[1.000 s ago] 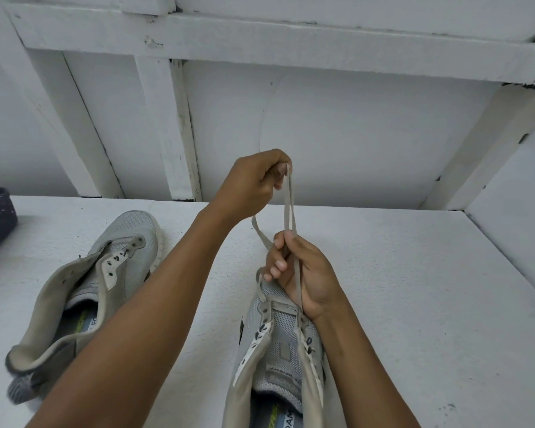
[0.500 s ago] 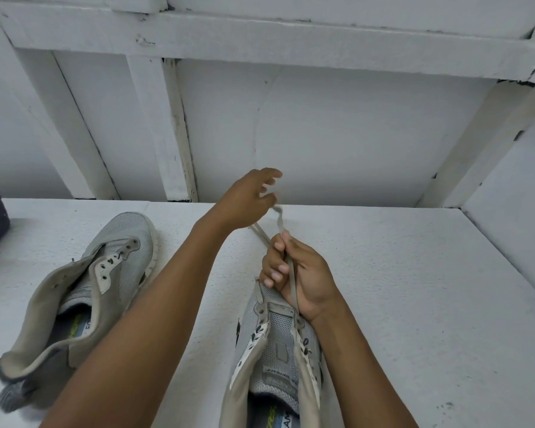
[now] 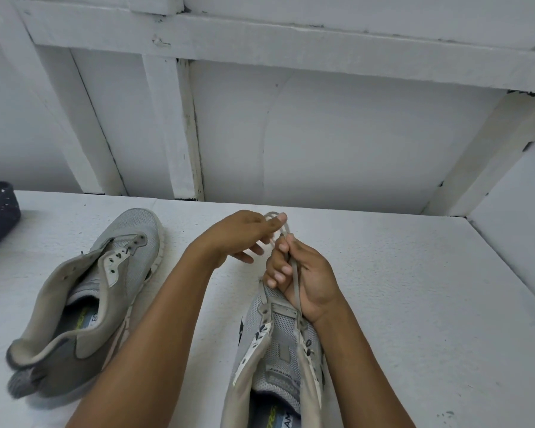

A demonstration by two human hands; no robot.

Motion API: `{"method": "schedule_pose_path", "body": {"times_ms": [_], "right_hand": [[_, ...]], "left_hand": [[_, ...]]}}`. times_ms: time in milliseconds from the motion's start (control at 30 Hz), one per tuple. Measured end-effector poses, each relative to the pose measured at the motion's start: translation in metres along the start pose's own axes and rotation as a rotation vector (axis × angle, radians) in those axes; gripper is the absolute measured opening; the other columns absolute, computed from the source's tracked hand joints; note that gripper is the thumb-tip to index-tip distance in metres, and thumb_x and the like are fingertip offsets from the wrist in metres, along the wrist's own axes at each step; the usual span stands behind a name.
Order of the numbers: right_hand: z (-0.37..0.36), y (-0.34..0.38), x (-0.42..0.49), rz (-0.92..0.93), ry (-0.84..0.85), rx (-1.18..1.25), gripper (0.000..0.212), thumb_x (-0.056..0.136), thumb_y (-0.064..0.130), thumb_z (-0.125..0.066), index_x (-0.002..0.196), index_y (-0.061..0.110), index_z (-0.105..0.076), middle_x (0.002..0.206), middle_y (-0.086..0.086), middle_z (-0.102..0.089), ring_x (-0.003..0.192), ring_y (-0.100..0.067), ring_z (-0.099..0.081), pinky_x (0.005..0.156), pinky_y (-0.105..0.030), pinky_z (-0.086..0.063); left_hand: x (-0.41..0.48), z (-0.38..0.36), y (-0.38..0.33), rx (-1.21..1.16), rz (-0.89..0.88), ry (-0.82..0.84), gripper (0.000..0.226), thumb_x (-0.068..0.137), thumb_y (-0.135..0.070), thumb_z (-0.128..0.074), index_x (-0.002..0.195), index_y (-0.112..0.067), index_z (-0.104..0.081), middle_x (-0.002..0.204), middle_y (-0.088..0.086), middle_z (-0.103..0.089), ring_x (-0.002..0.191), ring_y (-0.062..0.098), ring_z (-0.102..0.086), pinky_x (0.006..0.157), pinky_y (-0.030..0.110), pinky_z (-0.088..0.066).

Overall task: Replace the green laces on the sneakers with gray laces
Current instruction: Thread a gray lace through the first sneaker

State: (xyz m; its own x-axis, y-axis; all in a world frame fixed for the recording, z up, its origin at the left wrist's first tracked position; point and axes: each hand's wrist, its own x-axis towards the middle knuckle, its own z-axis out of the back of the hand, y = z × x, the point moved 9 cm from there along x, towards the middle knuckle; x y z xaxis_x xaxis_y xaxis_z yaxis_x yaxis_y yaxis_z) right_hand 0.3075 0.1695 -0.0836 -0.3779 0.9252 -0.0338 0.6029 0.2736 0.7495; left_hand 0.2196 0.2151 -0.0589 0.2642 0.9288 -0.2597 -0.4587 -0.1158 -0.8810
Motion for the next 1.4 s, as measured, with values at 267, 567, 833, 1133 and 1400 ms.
{"method": "schedule_pose_path", "body": {"times_ms": [267,567,833,1133,1400], "right_hand": [[0.000,-0.002,0.002,0.001,0.012,-0.055,0.031,0.102,0.029,-0.038,0.079,0.010,-0.046,0.050,-0.002,-0.038,0.045,-0.015,-0.042,0.050,-0.029,-0.045],[0.002,-0.003,0.003,-0.025,-0.035,-0.063,0.028,0.095,0.030,-0.043,0.084,0.006,-0.053,0.054,-0.007,-0.051,0.049,-0.019,-0.051,0.056,-0.032,-0.050],[0.003,-0.004,0.003,-0.042,-0.054,-0.021,0.026,0.094,0.024,-0.044,0.091,0.002,-0.057,0.062,-0.012,-0.059,0.056,-0.023,-0.059,0.060,-0.034,-0.053],[0.006,0.001,0.002,-0.020,-0.073,0.093,0.032,0.103,0.020,-0.039,0.102,0.000,-0.063,0.090,-0.020,-0.071,0.086,-0.028,-0.070,0.087,-0.041,-0.058],[0.007,0.002,0.002,-0.014,-0.114,0.088,0.030,0.096,0.022,-0.047,0.103,-0.002,-0.064,0.094,-0.021,-0.071,0.096,-0.030,-0.069,0.101,-0.044,-0.051]], "left_hand": [[-0.009,-0.024,-0.002,-0.244,-0.026,0.158,0.046,0.097,-0.049,-0.056,0.062,-0.022,-0.069,0.066,0.006,-0.068,0.068,0.019,-0.065,0.078,0.039,-0.051],[0.006,-0.020,-0.016,-0.446,-0.147,0.034,0.035,0.096,-0.015,-0.059,0.062,-0.011,-0.063,0.050,0.005,-0.049,0.052,0.014,-0.049,0.059,0.024,-0.045],[0.013,-0.016,-0.016,-0.484,-0.124,-0.165,0.031,0.096,-0.014,-0.060,0.068,-0.002,-0.055,0.050,0.002,-0.052,0.036,0.014,-0.033,0.040,0.019,-0.033],[0.020,-0.004,-0.031,-0.478,-0.160,-0.207,0.028,0.095,-0.016,-0.061,0.070,-0.004,-0.058,0.057,0.003,-0.054,0.049,0.018,-0.046,0.049,0.024,-0.040],[0.025,0.005,-0.048,-0.357,-0.234,-0.248,0.027,0.095,-0.013,-0.061,0.070,-0.006,-0.064,0.067,0.004,-0.062,0.063,0.014,-0.058,0.060,0.022,-0.051]]}}
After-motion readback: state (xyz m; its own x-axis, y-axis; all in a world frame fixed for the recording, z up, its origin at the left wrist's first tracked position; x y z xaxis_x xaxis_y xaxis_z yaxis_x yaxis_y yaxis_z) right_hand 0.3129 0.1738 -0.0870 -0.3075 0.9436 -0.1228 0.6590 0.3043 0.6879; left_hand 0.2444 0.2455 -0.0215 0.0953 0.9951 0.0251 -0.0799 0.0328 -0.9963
